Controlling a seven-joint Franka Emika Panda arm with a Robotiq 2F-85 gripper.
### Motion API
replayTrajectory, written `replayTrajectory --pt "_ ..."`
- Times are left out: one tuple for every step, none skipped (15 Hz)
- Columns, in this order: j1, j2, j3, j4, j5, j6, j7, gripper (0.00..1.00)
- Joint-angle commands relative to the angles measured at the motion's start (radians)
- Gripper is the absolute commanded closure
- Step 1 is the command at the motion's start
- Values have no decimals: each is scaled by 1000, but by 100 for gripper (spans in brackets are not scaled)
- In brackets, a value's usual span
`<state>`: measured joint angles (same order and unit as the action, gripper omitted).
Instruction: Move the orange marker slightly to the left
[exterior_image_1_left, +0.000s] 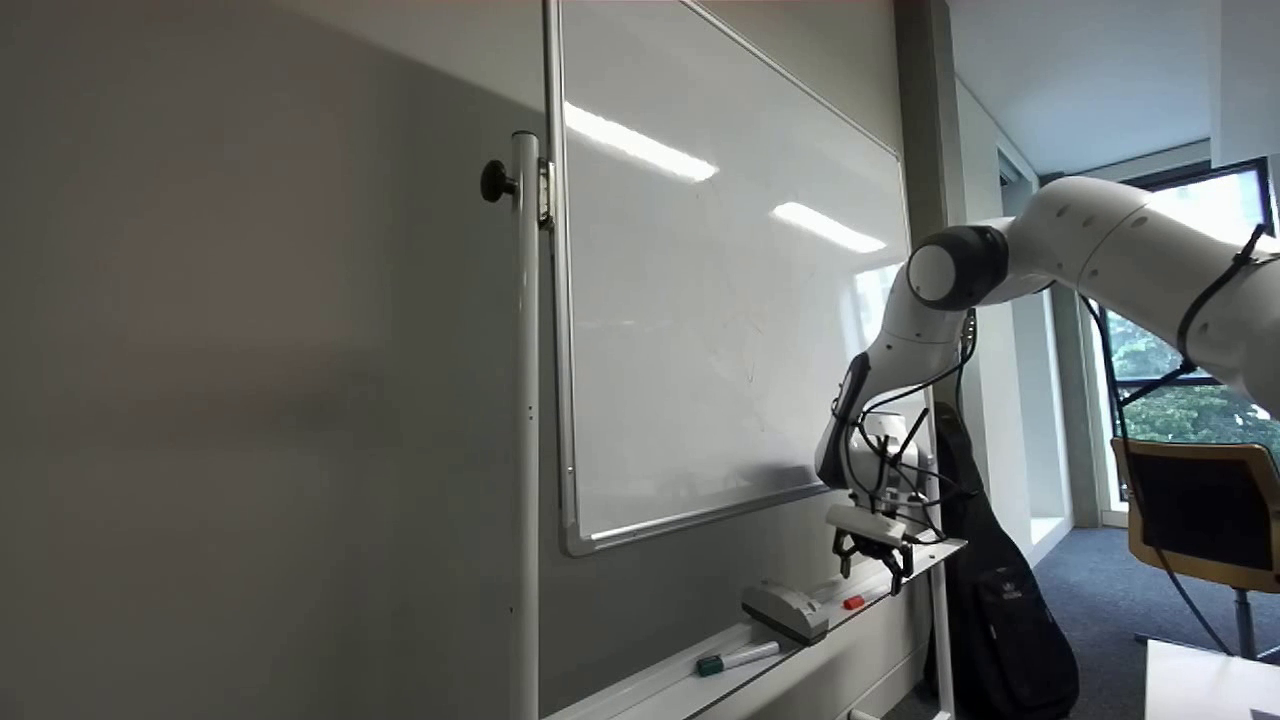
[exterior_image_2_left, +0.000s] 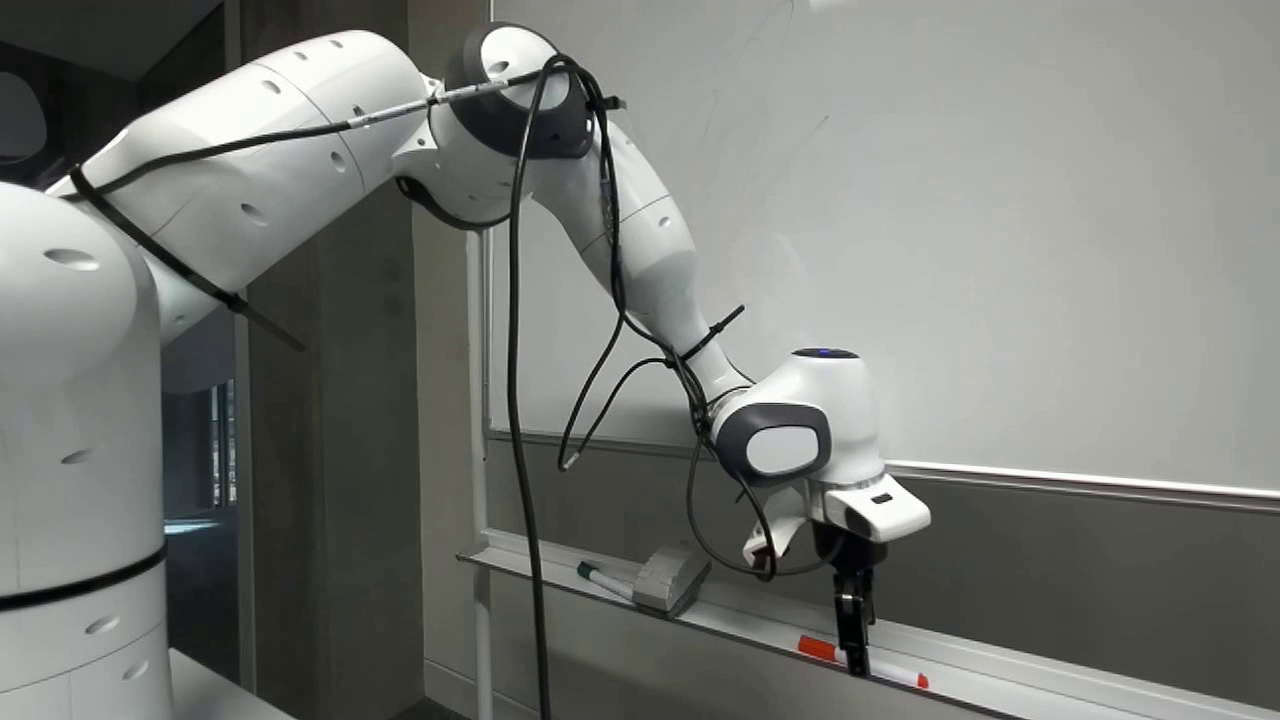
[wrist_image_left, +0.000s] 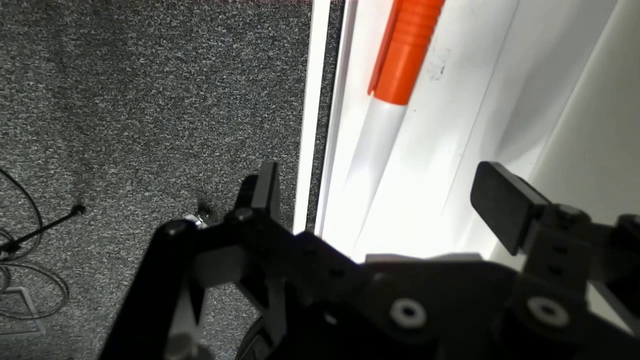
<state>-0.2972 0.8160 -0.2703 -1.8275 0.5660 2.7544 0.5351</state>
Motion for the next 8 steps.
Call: replayTrajectory --pt "2 38 -16 60 -38 -51 56 0" --pt "0 44 -16 68 -42 -55 61 0" --pt "0 47 -16 73 -45 -58 64 0" --pt "0 54 -17 80 -49 -60 69 0" --pt "0 59 -19 85 -52 -62 72 0" --pt "1 66 -21 91 -55 -63 75 0" --pt "2 70 -25 94 -60 -65 79 0" --pt "2 74 -28 97 -66 -66 84 0"
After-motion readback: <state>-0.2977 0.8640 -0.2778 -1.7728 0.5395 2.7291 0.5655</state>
